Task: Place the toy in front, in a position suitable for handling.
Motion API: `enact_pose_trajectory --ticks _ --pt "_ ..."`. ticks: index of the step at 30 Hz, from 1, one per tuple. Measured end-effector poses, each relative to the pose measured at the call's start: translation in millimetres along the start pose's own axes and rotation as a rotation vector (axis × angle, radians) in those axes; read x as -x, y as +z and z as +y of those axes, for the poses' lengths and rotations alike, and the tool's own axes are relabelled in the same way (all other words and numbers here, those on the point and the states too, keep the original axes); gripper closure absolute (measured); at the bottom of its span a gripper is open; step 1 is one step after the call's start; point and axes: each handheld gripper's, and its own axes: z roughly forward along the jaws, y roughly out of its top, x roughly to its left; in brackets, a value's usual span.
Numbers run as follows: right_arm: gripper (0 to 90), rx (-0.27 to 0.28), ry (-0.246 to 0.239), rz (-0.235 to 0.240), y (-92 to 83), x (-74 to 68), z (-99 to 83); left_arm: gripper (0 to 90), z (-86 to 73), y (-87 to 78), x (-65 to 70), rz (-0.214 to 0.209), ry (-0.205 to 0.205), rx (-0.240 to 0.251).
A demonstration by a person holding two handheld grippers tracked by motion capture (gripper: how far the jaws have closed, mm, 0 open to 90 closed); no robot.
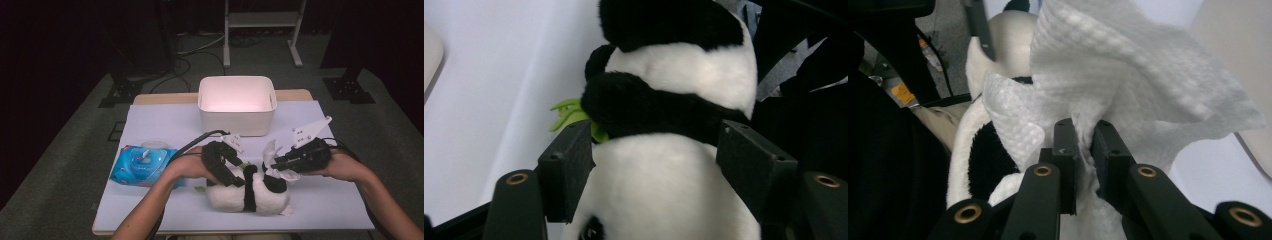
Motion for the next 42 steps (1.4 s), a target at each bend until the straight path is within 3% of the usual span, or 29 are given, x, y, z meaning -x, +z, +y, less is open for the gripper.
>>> enact_pose_trajectory --ticks 5,15,21,27,42 --pt "80.8 0.007 -0.015 0.013 0.2 -7.2 -2.8 33.2 3.6 0.1 -6.8 -0.002 -0.003 -0.004" --pt "80.6 0.0 -0.045 0.017 -1.0 -18.5 -3.8 50.3 4.9 6.8 -24.1 0.002 -0.03 -0.043" --pt "80.7 -0.002 -0.05 0.022 -0.7 -22.1 -3.4 57.8 3.6 16.7 -26.2 -0.011 -0.02 -0.068" --pt "80.5 -0.003 -0.058 0.012 -1.2 -21.8 -3.2 76.3 2.0 22.4 -27.5 -0.026 -0.005 -0.076" --pt "80.6 0.02 -0.062 -0.01 -9.7 -20.9 0.2 79.8 17.5 10.4 -27.7 0.04 0.029 -0.022"
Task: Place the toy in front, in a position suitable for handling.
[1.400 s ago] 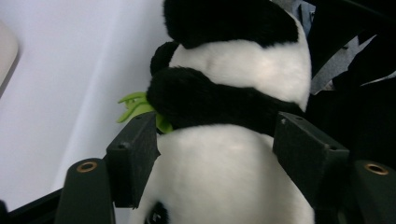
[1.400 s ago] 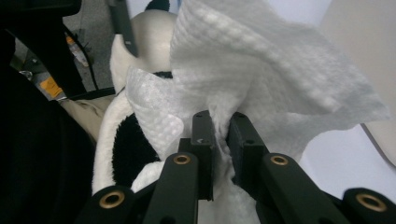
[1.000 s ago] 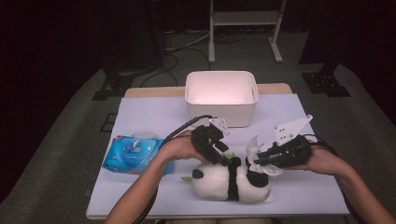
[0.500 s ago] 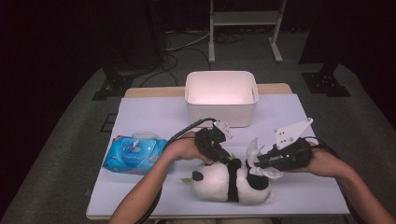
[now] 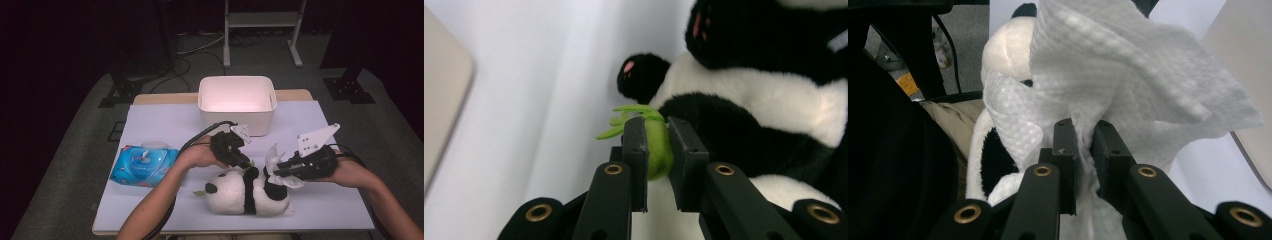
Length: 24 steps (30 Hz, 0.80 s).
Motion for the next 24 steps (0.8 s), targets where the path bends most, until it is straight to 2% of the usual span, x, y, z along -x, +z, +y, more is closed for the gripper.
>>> enact_pose_trajectory --ticks 6,16,18,20,24 --pt "80.6 0.005 -0.009 0.007 0.4 -0.5 0.9 79.8 5.7 -8.4 -1.0 0.026 0.007 0.013" --pt "80.6 -0.019 -0.013 0.002 4.5 0.8 1.3 79.3 13.5 -19.8 -0.3 0.079 0.024 0.039" --pt "80.7 -0.028 -0.016 0.003 6.4 0.4 0.2 79.0 13.4 -18.9 -0.2 0.076 0.027 0.037" --pt "80.7 -0.02 -0.014 -0.002 5.9 0.8 0.4 78.6 11.1 -13.0 2.6 0.047 0.034 0.04" --pt "80.6 -0.011 -0.009 -0.013 3.1 4.0 5.0 77.6 10.6 -8.3 9.3 0.018 0.042 0.048"
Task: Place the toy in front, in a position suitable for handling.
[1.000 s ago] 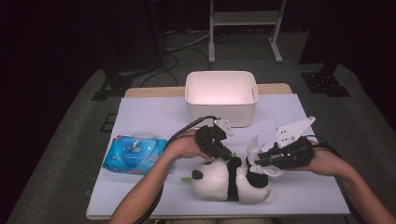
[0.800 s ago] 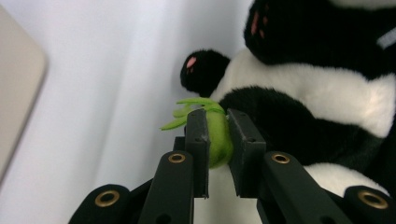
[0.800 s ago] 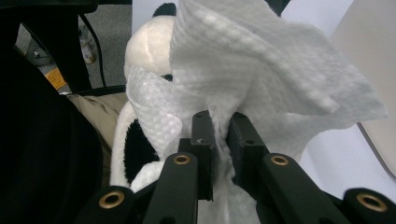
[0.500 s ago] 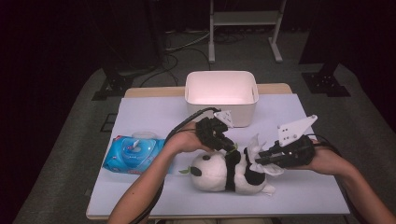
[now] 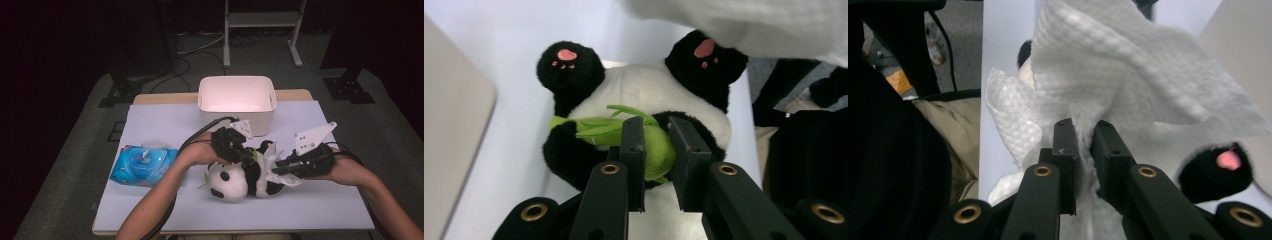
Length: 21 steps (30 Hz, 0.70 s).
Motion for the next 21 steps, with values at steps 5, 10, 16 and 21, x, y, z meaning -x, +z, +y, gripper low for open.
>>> enact_pose_trajectory --ticks 5,10,16,21 --pt "80.6 -0.049 0.022 -0.02 8.2 13.7 2.0 76.6 -2.7 3.1 10.2 -0.028 0.015 0.0" --pt "80.6 -0.093 0.052 -0.004 23.2 20.6 -5.7 75.7 -6.0 3.9 15.0 -0.044 0.017 0.001" --pt "80.6 -0.13 0.061 0.031 39.9 17.5 -16.8 75.6 -11.9 6.5 17.9 -0.075 0.013 0.011" --pt "80.7 -0.132 0.083 0.035 37.4 17.9 -29.0 72.9 -17.1 6.9 19.2 -0.078 0.006 0.005"
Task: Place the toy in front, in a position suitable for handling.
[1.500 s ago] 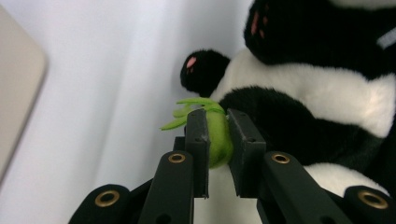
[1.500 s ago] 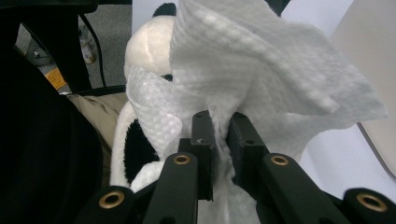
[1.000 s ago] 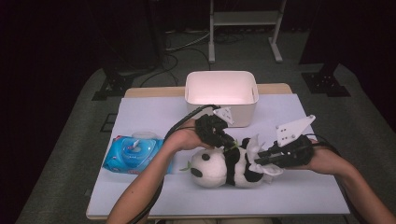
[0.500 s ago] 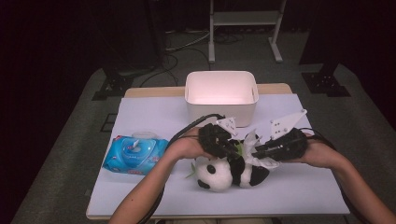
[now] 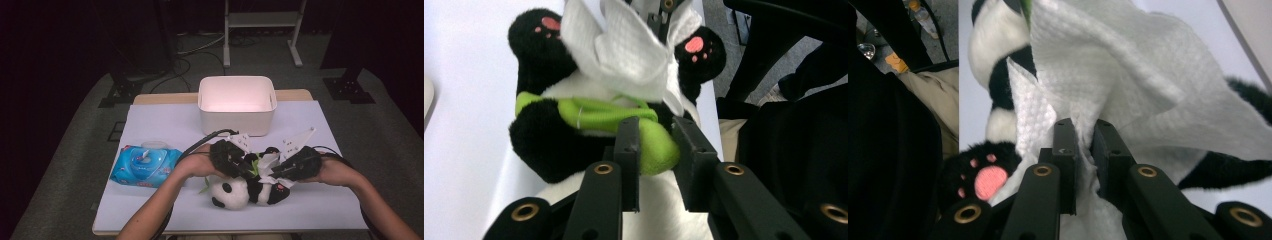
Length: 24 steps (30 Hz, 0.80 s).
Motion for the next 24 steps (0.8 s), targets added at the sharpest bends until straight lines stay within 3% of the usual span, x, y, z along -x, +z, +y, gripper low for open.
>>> enact_pose_trajectory --ticks 6,13,14,24 --pt "80.6 -0.001 0.058 -0.027 -6.5 4.4 -22.1 63.8 -2.0 -1.6 0.8 0.001 -0.013 0.006" --pt "80.6 -0.021 0.131 -0.065 -15.6 8.4 -51.0 54.2 -0.9 -10.4 1.8 0.002 -0.019 0.049" --pt "80.5 -0.022 0.16 -0.077 -18.6 9.7 -61.4 54.2 -0.4 -12.3 1.8 0.017 -0.021 0.053" --pt "79.9 -0.038 0.282 -0.165 -33.4 12.0 -122.9 45.7 -4.2 -25.7 2.7 0.062 -0.038 0.086"
